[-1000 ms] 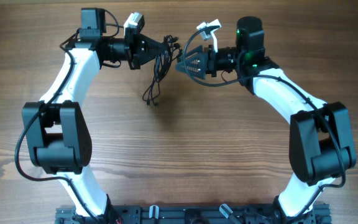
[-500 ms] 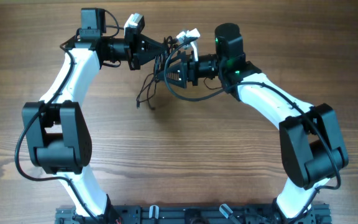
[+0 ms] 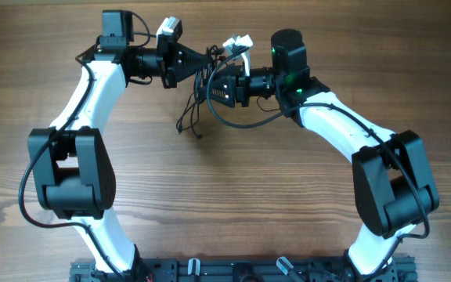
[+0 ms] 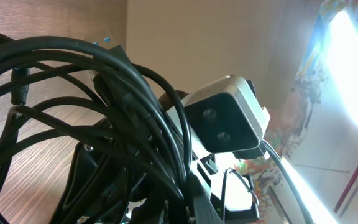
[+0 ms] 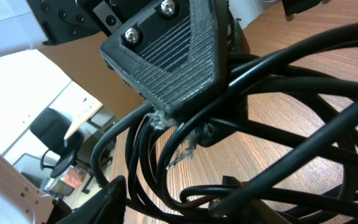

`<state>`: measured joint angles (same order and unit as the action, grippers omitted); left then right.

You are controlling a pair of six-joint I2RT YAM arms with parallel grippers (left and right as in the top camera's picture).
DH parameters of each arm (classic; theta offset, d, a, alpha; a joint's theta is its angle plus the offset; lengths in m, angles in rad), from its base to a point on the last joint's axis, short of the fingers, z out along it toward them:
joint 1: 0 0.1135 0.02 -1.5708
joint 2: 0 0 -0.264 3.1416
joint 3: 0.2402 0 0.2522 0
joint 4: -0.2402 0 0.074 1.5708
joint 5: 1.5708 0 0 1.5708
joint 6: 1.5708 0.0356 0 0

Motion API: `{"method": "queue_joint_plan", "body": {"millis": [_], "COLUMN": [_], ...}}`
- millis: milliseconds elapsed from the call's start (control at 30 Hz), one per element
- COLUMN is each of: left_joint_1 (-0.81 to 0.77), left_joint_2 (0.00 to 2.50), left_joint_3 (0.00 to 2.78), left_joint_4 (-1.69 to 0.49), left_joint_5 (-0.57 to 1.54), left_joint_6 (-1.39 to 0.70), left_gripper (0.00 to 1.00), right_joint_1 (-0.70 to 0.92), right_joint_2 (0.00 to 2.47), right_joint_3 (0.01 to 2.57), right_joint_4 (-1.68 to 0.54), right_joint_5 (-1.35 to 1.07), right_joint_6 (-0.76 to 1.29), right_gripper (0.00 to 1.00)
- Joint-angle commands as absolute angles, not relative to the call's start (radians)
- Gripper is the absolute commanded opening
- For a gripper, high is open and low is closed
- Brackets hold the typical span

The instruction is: Untangle cables

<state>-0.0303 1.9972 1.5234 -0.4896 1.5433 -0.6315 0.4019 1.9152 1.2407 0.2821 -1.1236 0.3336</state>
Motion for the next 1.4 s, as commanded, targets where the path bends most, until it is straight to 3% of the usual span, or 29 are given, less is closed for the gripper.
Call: {"method": "queue_joint_plan", "body": {"millis": [0,1000,1200,1300,1367], "left_joint_1": [-0.022,-0.041,-0.047,-0.047,-0.047], "left_joint_2": [1.980,1.980,1.980,1.980,1.980], "left_joint_3": [1.536,1.536,1.536,1.536,1.536], "left_joint_4": [-0.489,-0.543,-0.542,-0.538,-0.532], "left_joint_5": [1.577,1.577,1.577,1.577,1.576], "left_joint_6": [-0.637,-0.670,-0.670,-0.664,-0.662], "left_gripper": [0.04,0.04,0.04,0.04,0.04], "right_joint_1": [0.379,0.401,0.401,0.401,0.401], "right_joint_2": [1.932,1.932,1.932,1.932,1.932], "right_joint_3": [1.249,1.249,1.249,1.249,1.249], "right_joint_4": [0.291,0.284,0.284,0.282,0.278], "right_joint_5": [-1.127,-1.062,-1.061,-1.062,-1.062], "right_joint_6": [0.314,0.314,0.315,0.316,0.318], "right_gripper": [0.54,0.46,0.22,0.04,0.04]}}
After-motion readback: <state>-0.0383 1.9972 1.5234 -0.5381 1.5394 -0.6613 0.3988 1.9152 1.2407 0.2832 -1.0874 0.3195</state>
